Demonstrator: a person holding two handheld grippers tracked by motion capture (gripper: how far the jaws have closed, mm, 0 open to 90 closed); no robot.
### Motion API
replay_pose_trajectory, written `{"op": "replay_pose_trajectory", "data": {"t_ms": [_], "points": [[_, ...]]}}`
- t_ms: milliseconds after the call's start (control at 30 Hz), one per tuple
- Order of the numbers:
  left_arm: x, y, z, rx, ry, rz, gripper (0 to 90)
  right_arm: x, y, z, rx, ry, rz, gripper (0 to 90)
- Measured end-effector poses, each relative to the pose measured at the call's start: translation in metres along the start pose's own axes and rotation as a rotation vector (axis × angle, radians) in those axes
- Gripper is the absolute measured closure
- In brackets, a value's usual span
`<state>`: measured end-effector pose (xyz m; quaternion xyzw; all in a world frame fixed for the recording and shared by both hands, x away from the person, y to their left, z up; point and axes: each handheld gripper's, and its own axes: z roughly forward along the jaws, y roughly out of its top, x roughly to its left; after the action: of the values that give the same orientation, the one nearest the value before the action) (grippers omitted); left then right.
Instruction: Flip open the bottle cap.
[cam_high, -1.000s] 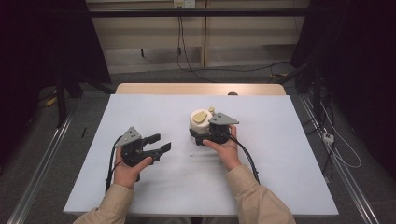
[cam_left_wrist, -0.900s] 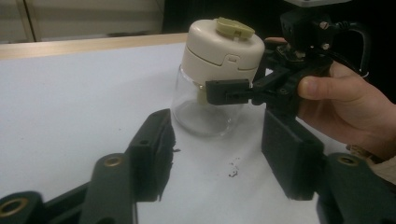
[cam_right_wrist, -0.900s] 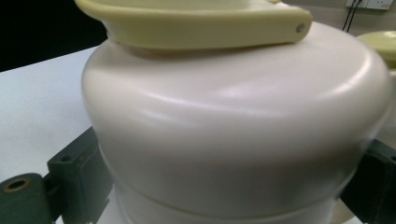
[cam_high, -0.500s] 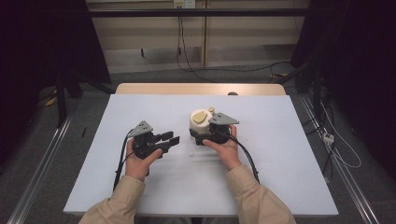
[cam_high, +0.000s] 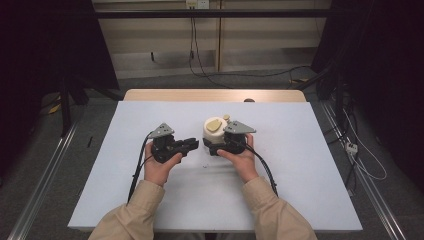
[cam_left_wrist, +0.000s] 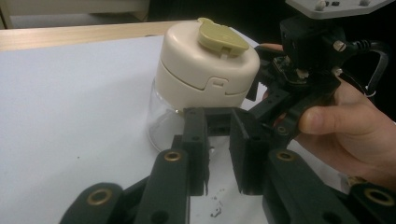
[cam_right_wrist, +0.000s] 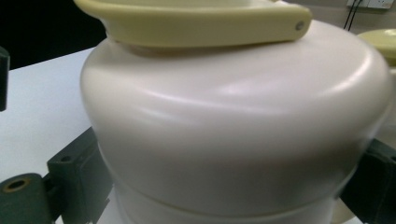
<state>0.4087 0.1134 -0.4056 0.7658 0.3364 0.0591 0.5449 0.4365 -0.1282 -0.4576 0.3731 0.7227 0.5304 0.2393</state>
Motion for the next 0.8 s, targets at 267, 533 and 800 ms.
{"op": "replay_pose_trajectory", "data": {"t_ms": [267,533,800], "points": [[0.001,0.007,0.007,0.018,-0.002,0.008,80.7,0.0,0.0,0.0,0.002,0.003,0.003,5.6],[0.004,0.011,0.013,0.026,0.0,-0.009,87.0,0.0,0.0,0.0,0.002,0.003,0.005,5.5],[0.0,0.018,0.019,0.036,0.01,0.014,89.0,0.0,0.0,0.0,0.002,0.004,0.007,5.5]]}}
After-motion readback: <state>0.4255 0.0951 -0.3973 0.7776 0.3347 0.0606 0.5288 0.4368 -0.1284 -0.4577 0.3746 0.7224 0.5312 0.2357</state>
